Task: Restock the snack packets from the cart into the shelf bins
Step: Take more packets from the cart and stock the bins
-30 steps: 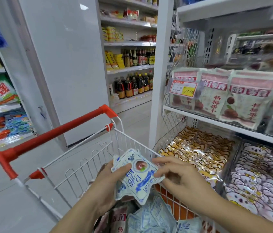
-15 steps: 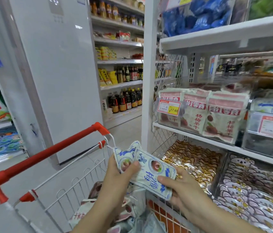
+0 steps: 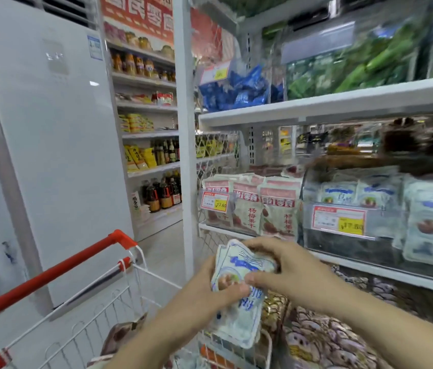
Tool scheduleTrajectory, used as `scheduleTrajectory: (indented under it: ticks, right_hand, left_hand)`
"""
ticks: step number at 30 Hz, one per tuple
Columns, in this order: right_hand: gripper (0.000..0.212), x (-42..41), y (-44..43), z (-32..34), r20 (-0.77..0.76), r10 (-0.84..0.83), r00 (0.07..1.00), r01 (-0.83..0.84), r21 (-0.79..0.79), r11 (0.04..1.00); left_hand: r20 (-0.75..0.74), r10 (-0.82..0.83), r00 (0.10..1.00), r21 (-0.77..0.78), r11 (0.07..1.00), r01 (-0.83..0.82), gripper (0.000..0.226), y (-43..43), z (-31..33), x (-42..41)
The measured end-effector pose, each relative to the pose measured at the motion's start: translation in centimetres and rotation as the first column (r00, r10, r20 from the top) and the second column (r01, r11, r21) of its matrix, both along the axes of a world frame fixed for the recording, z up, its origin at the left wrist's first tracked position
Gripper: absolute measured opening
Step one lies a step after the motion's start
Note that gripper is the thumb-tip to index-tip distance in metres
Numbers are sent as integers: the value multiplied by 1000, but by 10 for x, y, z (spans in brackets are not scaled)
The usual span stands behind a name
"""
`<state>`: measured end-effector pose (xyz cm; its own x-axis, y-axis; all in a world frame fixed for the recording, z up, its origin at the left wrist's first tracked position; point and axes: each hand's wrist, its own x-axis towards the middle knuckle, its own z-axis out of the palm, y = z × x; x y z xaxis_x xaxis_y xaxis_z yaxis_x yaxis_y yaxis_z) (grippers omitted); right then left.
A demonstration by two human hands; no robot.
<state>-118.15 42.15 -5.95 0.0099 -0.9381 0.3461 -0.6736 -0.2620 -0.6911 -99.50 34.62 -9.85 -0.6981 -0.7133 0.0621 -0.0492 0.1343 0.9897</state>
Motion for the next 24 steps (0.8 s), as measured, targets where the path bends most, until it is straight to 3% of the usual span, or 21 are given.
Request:
scheduleTrajectory:
  ticks: [4, 9, 12, 14, 19, 24]
  right_hand:
    - [30, -12, 8, 12, 47, -145, 988, 150, -142, 978]
    - [32, -32, 17, 39, 207, -198, 958, 252, -285, 925]
    - [33, -46, 21, 57, 195, -246, 949, 302, -353, 885]
    - [38, -59, 28, 69, 99, -305, 947, 318, -403, 858]
    - [54, -107, 46, 108, -76, -344, 936, 306, -309, 900]
    - [75, -168, 45, 139, -96, -437, 894, 412, -204, 888]
  left_hand:
    - [-38, 4, 999, -77, 997, -7, 66, 4, 23, -21]
    - [-131, -23, 991, -150, 989, 3, 80, 12, 68, -51]
    - [-188, -36, 981, -145, 989, 8, 51, 11, 86, -70]
    - [-188, -49, 981, -171, 985, 17, 48, 14, 98, -85]
    - [-148, -98, 984, -349, 936, 40, 53, 10, 131, -134]
    - [-86, -142, 986, -449, 889, 89, 48, -10, 154, -205]
